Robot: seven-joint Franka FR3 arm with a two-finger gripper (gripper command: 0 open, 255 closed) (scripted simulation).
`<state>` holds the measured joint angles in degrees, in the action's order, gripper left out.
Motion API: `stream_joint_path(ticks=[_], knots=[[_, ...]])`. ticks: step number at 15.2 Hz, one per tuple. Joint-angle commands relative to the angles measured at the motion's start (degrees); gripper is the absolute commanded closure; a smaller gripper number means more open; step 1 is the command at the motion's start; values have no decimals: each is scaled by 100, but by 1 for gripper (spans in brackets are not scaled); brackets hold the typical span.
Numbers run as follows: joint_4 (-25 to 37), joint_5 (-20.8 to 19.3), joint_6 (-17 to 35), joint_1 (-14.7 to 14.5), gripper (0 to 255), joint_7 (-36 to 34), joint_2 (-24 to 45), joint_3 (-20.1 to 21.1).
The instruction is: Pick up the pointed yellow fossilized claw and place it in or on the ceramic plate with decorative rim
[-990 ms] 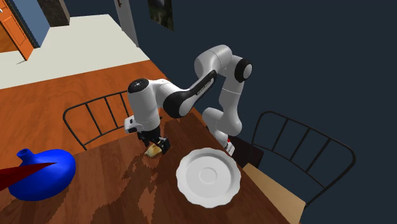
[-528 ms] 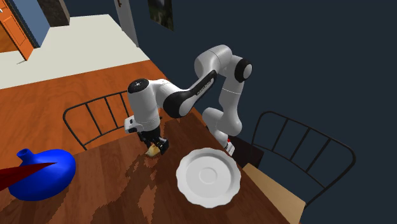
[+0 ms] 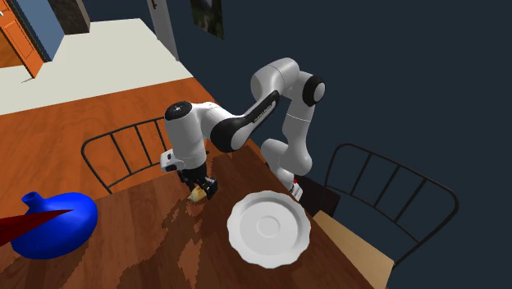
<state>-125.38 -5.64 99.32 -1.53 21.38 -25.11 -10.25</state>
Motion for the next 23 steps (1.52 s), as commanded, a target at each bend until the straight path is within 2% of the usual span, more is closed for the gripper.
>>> stream_joint_path(ticks=[1, 18, 23], knots=[[75, 2, -75, -1, 255, 3, 4, 3], [1524, 62, -1306, -34, 255, 62, 223, 48], [1247, 256, -1380, -245, 255, -645, -91, 568]])
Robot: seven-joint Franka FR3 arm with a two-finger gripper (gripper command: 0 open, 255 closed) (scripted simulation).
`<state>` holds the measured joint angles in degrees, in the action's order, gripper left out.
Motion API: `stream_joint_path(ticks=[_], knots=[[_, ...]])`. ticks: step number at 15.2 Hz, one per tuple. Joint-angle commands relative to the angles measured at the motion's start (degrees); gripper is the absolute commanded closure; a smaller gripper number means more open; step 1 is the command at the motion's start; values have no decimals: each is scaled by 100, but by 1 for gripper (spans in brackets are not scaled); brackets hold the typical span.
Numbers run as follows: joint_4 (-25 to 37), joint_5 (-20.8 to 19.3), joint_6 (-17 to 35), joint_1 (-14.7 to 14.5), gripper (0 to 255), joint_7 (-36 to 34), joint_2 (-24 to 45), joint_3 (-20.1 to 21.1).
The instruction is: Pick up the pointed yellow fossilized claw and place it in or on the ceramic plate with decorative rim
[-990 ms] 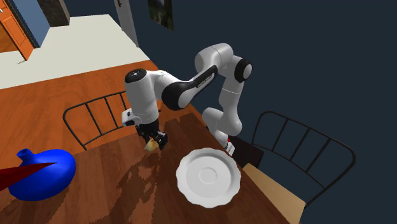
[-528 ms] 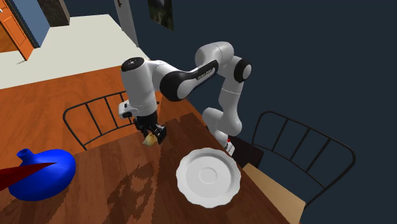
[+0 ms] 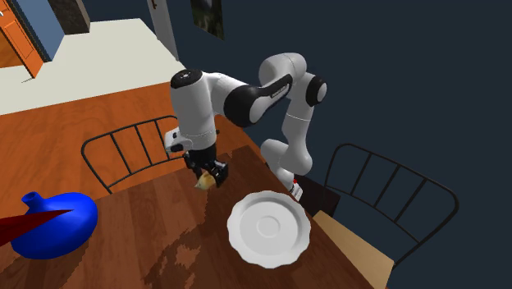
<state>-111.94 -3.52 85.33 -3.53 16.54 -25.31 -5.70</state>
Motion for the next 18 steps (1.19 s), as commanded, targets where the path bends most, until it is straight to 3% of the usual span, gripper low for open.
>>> stream_joint_path(ticks=[1, 15, 18], knots=[[-134, 92, 6, -89, 255, -302, -116, 217], [-6, 805, -86, -684, 255, -2277, -94, 1703], [-303, 819, 140, -692, 255, -2267, -166, 1709]])
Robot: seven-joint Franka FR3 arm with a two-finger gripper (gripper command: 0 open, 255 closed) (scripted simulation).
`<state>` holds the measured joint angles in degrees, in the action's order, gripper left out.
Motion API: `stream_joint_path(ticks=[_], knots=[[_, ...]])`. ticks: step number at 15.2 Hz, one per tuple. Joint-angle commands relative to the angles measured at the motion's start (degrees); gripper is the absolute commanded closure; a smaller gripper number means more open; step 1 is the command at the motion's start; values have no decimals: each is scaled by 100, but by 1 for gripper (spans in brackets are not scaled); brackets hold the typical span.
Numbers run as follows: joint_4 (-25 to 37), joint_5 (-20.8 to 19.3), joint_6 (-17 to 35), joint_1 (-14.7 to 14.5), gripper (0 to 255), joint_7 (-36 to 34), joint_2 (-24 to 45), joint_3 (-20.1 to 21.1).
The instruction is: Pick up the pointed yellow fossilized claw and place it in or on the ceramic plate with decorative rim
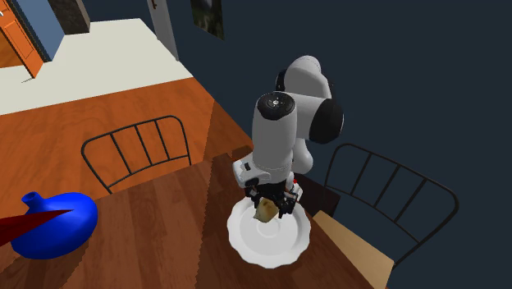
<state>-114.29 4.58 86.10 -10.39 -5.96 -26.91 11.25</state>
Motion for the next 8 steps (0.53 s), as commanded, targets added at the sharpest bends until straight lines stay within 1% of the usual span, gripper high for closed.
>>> stream_joint_path(ticks=[1, 8], knots=[[-163, 13, 138, -8, 255, -14, -27, 17], [-802, 45, 662, -28, 255, 3, -143, 39]])
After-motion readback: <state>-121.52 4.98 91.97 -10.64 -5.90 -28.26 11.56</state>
